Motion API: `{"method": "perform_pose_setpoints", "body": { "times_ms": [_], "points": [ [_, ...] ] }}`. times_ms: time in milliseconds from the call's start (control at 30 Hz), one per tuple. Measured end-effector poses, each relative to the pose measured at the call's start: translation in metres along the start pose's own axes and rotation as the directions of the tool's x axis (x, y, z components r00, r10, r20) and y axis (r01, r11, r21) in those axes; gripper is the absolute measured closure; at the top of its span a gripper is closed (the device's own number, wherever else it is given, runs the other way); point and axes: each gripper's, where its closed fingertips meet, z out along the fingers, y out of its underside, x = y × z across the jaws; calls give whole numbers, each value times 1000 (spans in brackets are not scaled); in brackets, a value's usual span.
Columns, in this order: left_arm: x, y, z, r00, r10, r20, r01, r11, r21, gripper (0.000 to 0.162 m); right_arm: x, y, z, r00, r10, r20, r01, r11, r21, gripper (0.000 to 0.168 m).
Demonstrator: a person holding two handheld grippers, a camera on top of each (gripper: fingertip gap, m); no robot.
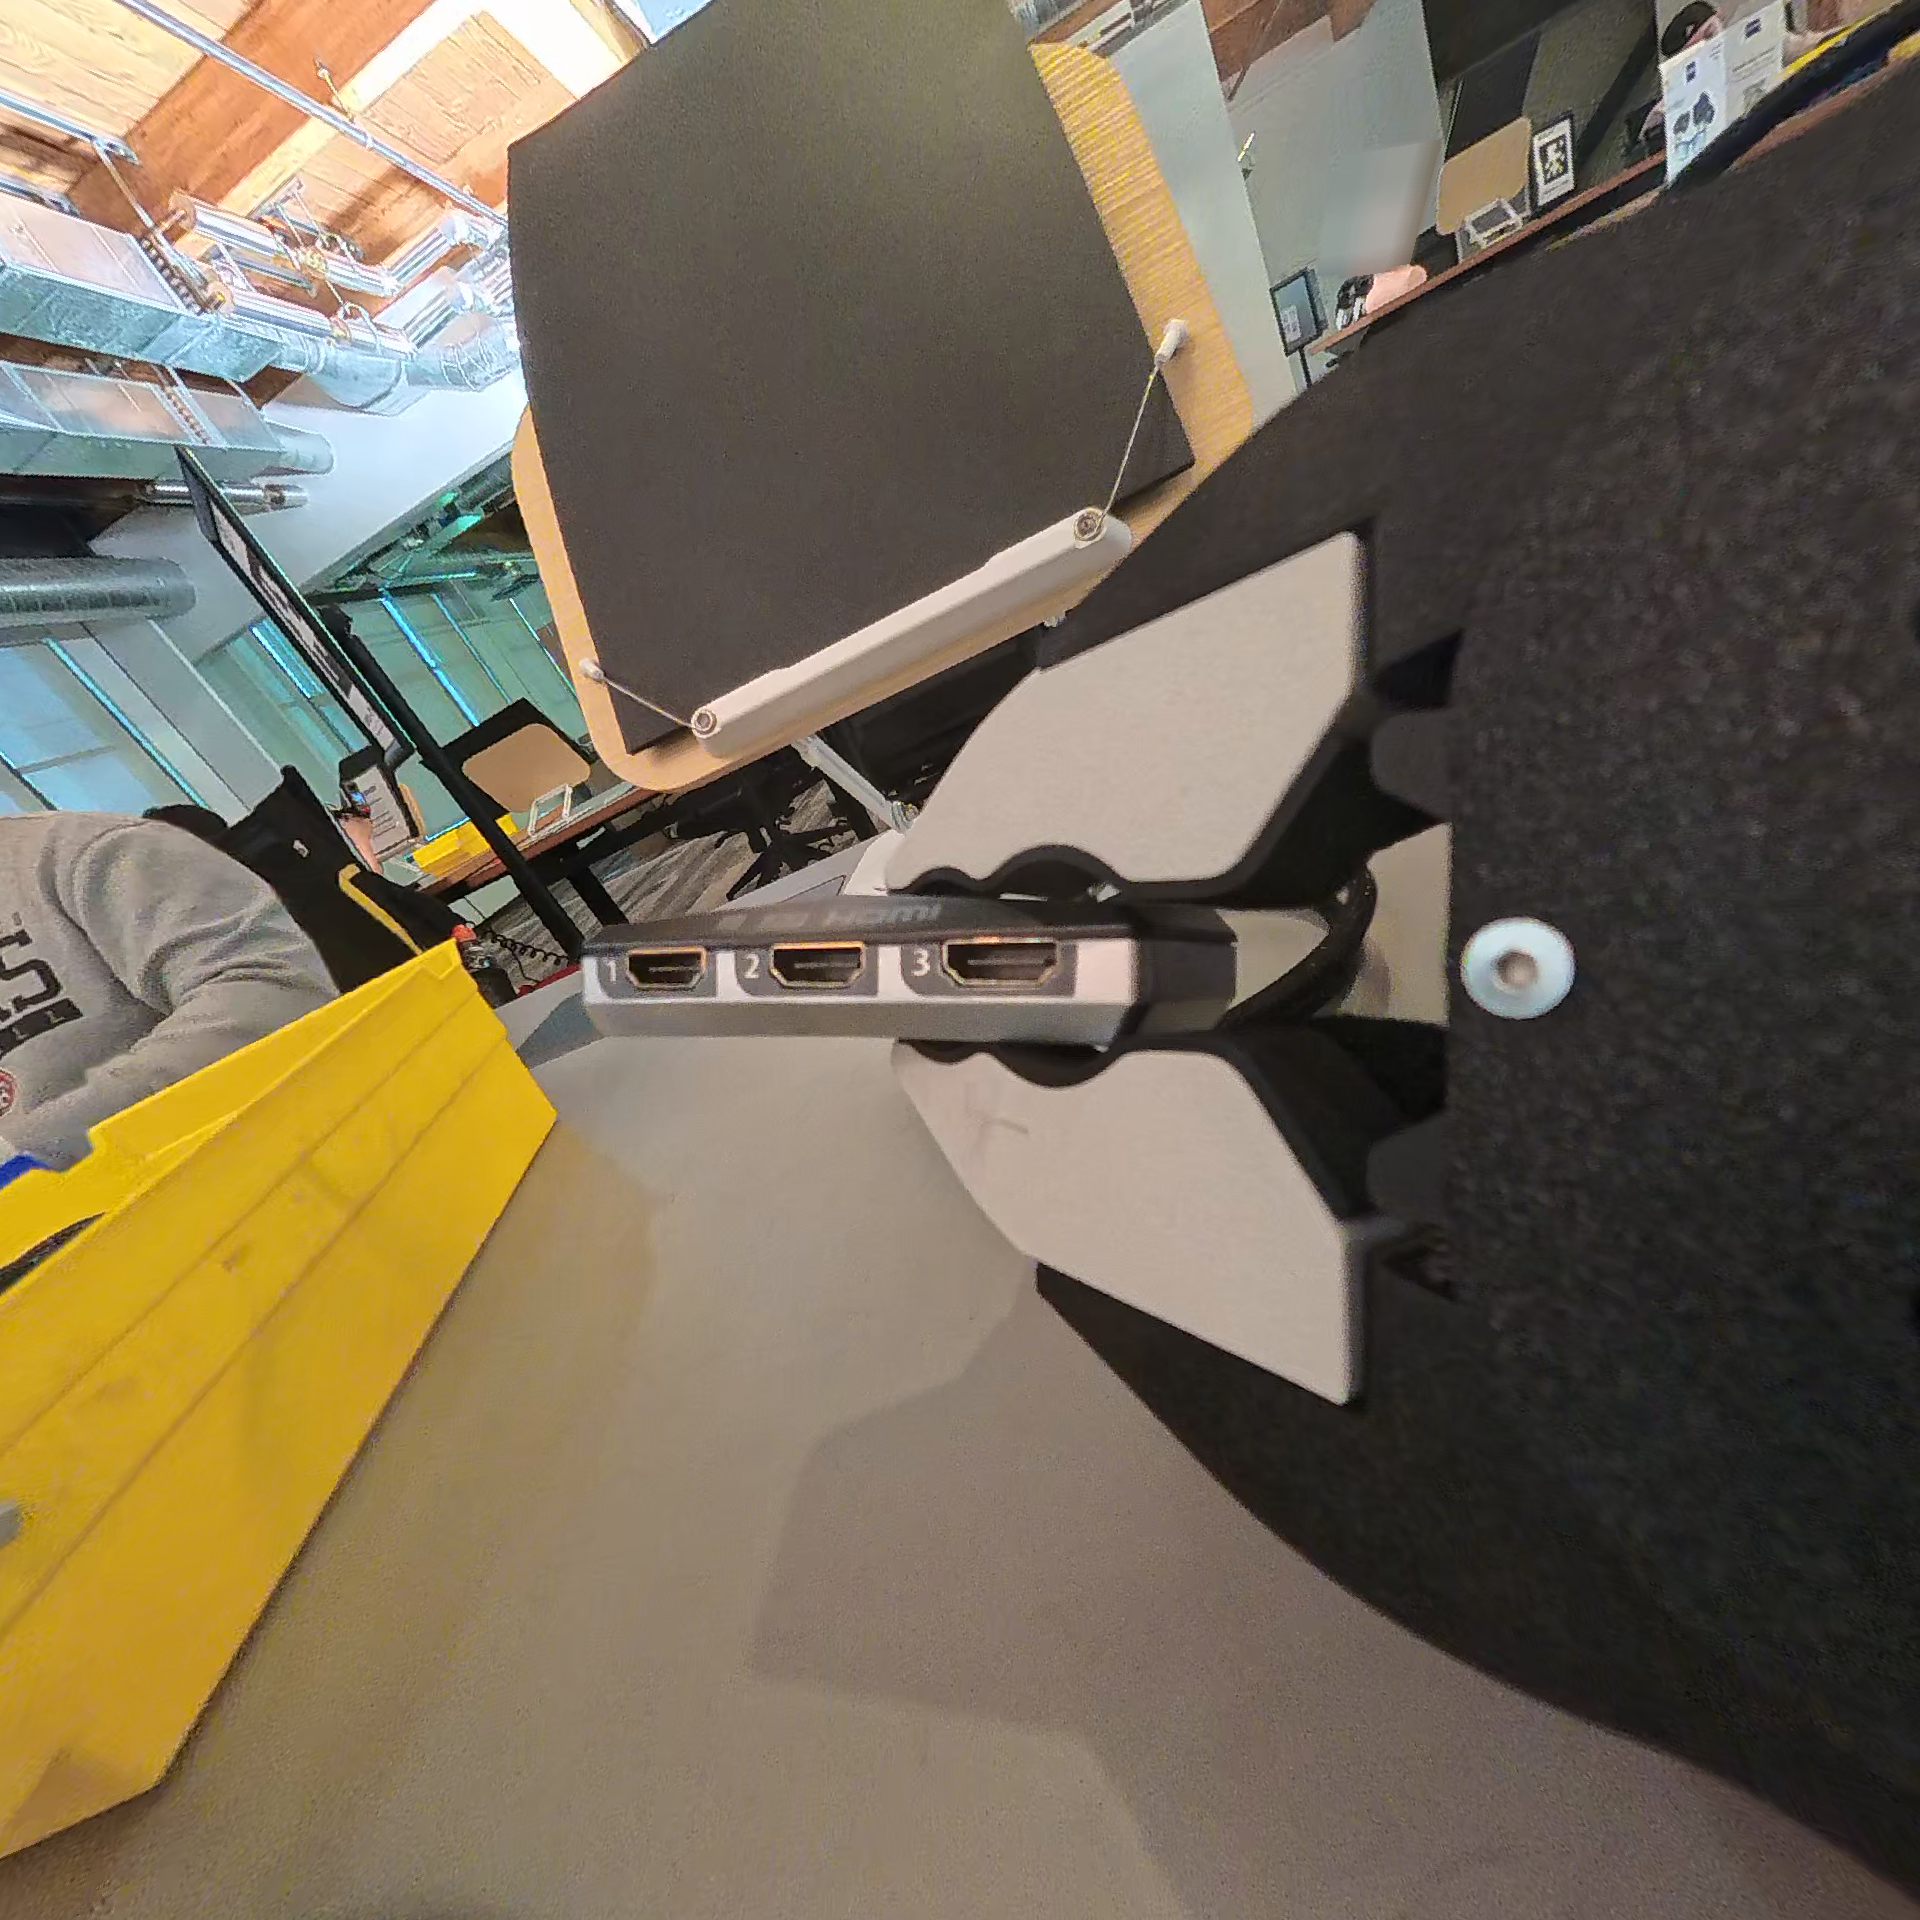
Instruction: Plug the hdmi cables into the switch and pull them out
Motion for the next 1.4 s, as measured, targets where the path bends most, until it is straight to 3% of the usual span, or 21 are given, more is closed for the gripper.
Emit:
{"method": "perform_pose_setpoints", "body": {
  "times_ms": [67,200,367,433,467,533,600,667,700,767,900,1000,1100,1167,1400],
  "points": [
    [-22,7,1,997,48,63,-47,999,-14,157,1,0,-1,1000,11,-1,-11,1000,1,146],
    [-42,14,-2,999,-35,6,35,999,7,159,-1,0,1,1000,2,4,-2,1000,0,147],
    [-44,0,-26,998,37,42,-42,990,135,155,-1,1,1,1000,3,5,-3,1000,0,146],
    [-35,-25,-53,995,84,-47,-70,966,251,155,0,1,1,1000,16,6,-16,1000,2,147],
    [-19,-39,-67,977,126,-172,-68,950,306,152,0,1,1,1000,23,9,-23,1000,6,146],
    [22,-52,-90,869,212,-448,-65,945,320,127,-2,-1,1,999,36,24,-36,999,26,146],
    [66,-47,-105,662,259,-704,-110,962,251,112,0,-1,1,998,52,24,-52,998,30,146],
    [109,-39,-122,369,250,-895,-181,964,195,115,1,-1,1,998,64,24,-64,997,33,146],
    [123,-36,-124,262,235,-936,-228,957,176,117,1,0,1,998,64,23,-65,997,32,146],
    [144,-30,-116,140,223,-965,-372,915,157,131,1,0,1,998,66,24,-67,997,31,146],
    [151,-7,-66,72,338,-939,-749,640,172,133,2,1,1,996,87,27,-88,996,32,146],
    [152,3,-37,41,306,-951,-859,497,122,134,6,4,-1,992,120,25,-121,992,33,146],
    [159,23,-31,-3,219,-976,-900,424,98,134,8,5,-1,990,140,25,-141,989,35,146],
    [163,36,-25,-20,239,-971,-919,378,112,135,8,5,-1,990,136,26,-136,990,33,146],
    [168,59,-20,-32,235,-971,-924,364,118,135,4,4,0,993,111,33,-112,993,32,146]
  ]
}}
